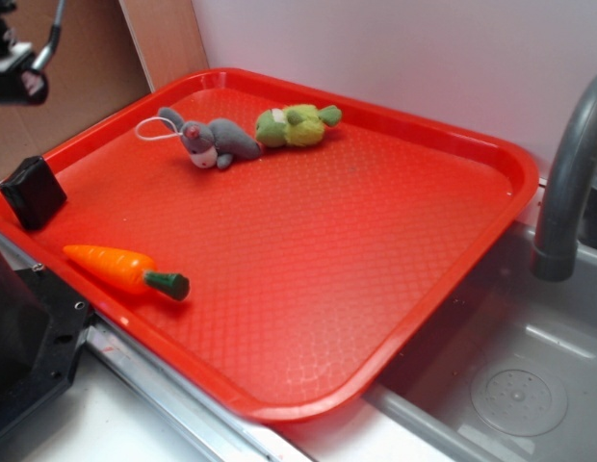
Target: Grab the black box.
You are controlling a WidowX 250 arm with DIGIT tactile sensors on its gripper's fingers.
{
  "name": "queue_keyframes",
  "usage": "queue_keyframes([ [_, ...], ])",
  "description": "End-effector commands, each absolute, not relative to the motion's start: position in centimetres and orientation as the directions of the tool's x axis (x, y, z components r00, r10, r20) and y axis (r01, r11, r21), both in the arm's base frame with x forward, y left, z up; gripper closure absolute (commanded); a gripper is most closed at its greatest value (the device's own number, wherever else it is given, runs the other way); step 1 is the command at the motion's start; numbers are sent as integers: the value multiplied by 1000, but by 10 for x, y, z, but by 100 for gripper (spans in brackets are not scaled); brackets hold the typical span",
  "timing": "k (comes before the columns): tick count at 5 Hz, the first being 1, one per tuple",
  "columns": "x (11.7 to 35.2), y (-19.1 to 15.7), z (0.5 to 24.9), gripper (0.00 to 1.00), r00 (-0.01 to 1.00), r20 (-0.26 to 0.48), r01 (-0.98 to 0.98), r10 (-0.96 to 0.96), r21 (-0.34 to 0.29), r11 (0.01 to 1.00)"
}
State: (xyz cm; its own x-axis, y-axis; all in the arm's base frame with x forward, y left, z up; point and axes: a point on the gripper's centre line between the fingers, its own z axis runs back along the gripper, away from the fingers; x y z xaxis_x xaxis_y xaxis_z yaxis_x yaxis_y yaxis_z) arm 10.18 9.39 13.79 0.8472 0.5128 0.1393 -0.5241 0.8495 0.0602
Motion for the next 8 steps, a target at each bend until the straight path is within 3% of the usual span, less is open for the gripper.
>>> queue_keyframes([
  [1,108,119,91,0,854,185,-498,486,19,867],
  [3,127,125,58,0,850,151,-514,505,26,858],
  [5,109,138,64,0,851,131,-519,508,62,853],
  [7,106,142,57,0,861,125,-499,492,26,866],
  [8,113,140,43,0,891,115,-437,440,-50,898],
])
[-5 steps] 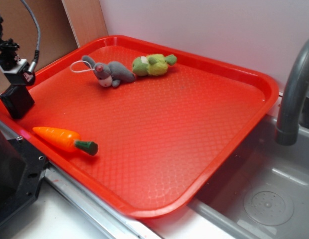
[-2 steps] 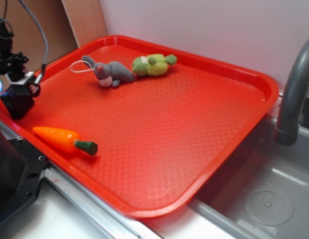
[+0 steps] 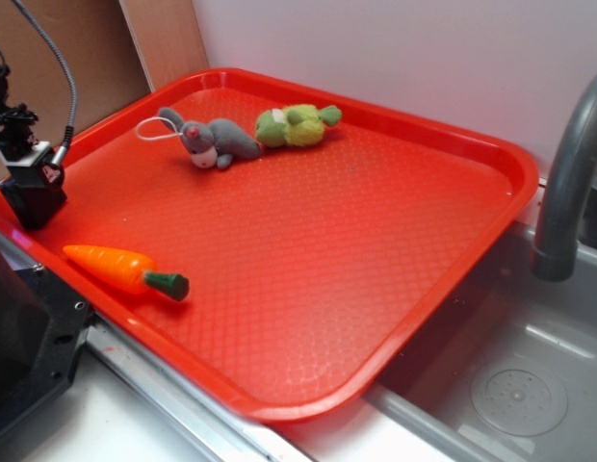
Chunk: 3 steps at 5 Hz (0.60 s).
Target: Grab the black box.
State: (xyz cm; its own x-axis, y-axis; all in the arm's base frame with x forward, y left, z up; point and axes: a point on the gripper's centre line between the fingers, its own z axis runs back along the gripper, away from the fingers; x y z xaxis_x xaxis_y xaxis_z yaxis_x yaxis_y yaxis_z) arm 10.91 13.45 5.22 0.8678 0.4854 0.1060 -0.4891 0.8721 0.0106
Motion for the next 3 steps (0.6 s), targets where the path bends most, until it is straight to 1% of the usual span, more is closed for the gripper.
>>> queue_keyframes([
  [1,119,138,35,0,905,71,-418,418,-25,908],
  [2,119,136,36,100,902,57,-429,428,-9,903],
  [3,134,124,56,100,927,90,-367,364,15,930],
])
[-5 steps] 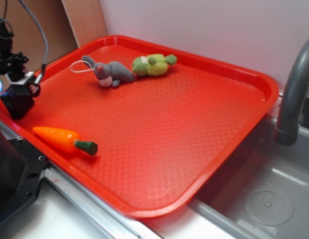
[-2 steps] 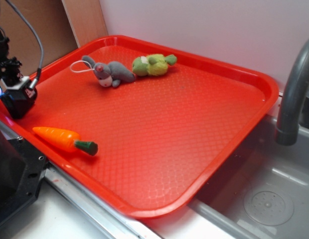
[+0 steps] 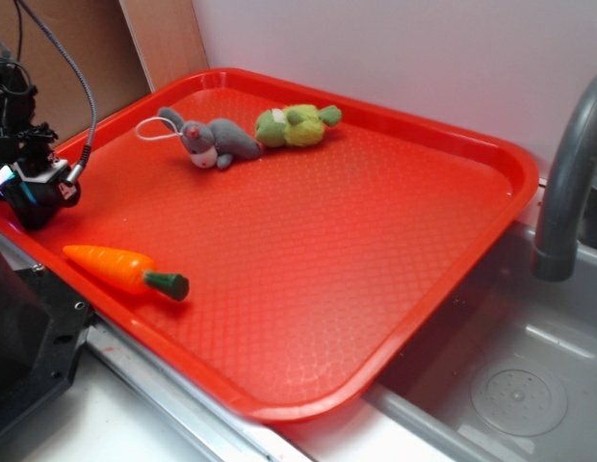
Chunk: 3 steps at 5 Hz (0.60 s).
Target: Grab the black box.
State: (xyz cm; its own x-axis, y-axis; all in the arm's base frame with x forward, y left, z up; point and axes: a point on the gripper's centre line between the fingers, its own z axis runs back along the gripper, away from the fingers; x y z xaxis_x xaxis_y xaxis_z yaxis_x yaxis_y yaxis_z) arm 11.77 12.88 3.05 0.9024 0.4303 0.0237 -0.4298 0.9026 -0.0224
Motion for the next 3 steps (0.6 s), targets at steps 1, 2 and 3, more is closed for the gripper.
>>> queue_keyframes([
  [1,168,97,108,100,949,172,-267,263,-2,964],
  [2,211,60,157,100,969,219,-134,116,69,989],
  [3,224,38,207,100,983,183,-29,23,26,999],
])
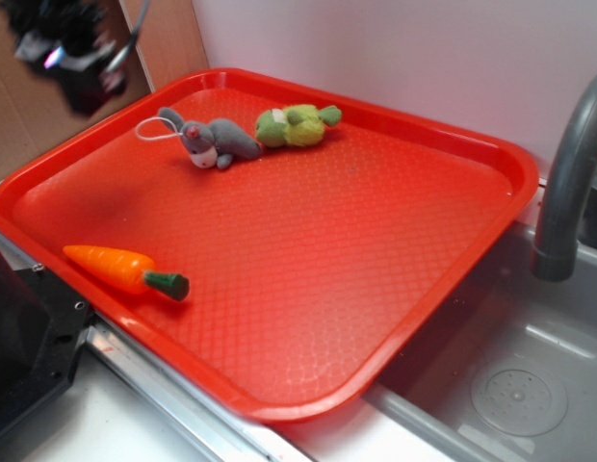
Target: Grab the black box.
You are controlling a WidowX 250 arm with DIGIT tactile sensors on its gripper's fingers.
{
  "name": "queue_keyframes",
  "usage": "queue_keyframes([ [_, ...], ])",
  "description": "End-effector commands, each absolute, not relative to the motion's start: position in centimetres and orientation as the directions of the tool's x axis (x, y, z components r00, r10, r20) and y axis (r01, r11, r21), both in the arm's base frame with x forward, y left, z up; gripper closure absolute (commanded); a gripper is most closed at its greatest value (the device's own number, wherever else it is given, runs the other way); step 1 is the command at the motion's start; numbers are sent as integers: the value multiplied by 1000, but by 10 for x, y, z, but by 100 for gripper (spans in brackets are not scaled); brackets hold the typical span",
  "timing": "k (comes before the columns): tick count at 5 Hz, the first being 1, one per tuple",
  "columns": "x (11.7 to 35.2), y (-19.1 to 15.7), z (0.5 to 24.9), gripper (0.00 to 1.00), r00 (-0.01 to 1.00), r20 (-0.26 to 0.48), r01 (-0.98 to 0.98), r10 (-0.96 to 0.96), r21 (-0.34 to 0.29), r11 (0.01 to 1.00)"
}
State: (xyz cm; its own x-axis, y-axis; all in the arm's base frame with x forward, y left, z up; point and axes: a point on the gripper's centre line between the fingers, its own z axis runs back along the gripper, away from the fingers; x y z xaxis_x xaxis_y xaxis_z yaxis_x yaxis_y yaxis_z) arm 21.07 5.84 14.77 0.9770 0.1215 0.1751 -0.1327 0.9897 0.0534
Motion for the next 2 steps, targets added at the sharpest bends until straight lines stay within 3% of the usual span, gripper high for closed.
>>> queue_keyframes([
  [1,225,16,257,100,982,179,61,-59,-6,998],
  [2,223,10,256,100,988,139,63,-67,33,997],
])
